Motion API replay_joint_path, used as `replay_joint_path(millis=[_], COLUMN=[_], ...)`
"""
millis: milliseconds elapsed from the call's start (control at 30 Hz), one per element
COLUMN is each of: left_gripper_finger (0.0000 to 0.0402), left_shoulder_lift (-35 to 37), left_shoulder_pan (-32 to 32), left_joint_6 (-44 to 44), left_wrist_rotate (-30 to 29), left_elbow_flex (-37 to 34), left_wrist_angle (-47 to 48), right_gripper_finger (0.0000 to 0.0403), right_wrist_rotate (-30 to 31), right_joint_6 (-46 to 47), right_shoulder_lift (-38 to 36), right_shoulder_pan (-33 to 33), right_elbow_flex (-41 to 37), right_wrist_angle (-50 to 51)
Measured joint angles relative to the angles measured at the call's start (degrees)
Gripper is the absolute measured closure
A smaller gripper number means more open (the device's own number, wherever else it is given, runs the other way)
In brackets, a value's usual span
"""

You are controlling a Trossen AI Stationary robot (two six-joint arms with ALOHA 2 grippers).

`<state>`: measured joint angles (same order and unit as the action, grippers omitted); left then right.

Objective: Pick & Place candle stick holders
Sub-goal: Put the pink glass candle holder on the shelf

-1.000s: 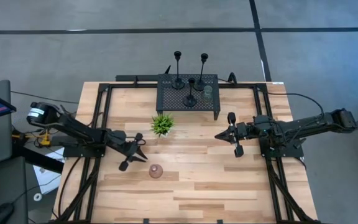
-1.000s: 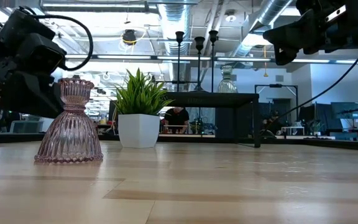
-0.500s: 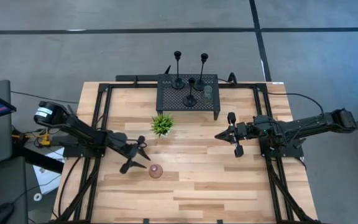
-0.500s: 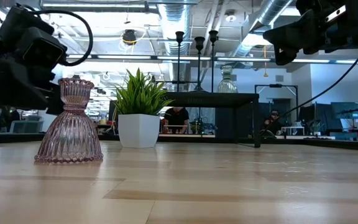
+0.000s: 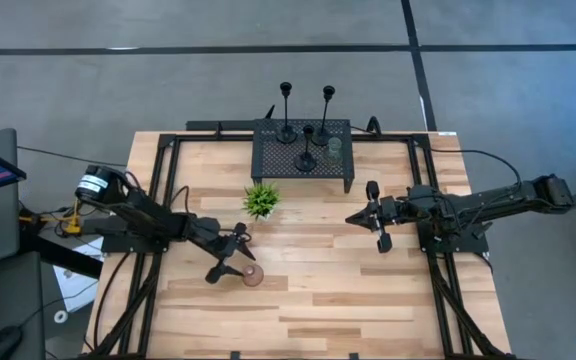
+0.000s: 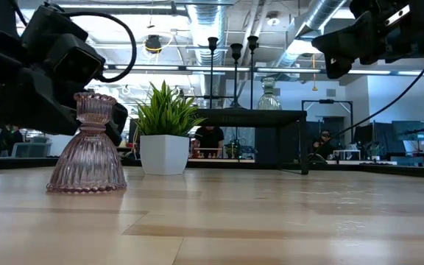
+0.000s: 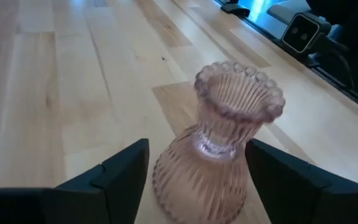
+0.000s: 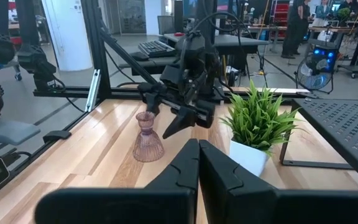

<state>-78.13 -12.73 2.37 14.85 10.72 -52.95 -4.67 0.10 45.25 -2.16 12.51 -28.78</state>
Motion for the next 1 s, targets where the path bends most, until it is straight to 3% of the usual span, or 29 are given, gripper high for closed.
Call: replay_joint_path(millis=[500, 1000], left_gripper_finger=[0.0094, 0.0134], left_shoulder_lift=[-4.76, -4.76], left_shoulder_pan=[-2.53, -2.53], left_joint_6=[-1.35, -1.35], left_wrist_rotate=[-0.01, -0.02], left_elbow_flex=[4.46, 4.46], left_wrist_angle=[-1.15, -3.03], right_gripper_finger=[0.0403, 0.0403], right_wrist_rotate=[0.00, 0.00], right_joint_6=[0.00, 0.00], right_shoulder_lift=[0.00, 0.00], right_shoulder_pan=[0.00, 0.00], right_elbow_flex=[0.00, 0.00], right_wrist_angle=[0.05, 0.10])
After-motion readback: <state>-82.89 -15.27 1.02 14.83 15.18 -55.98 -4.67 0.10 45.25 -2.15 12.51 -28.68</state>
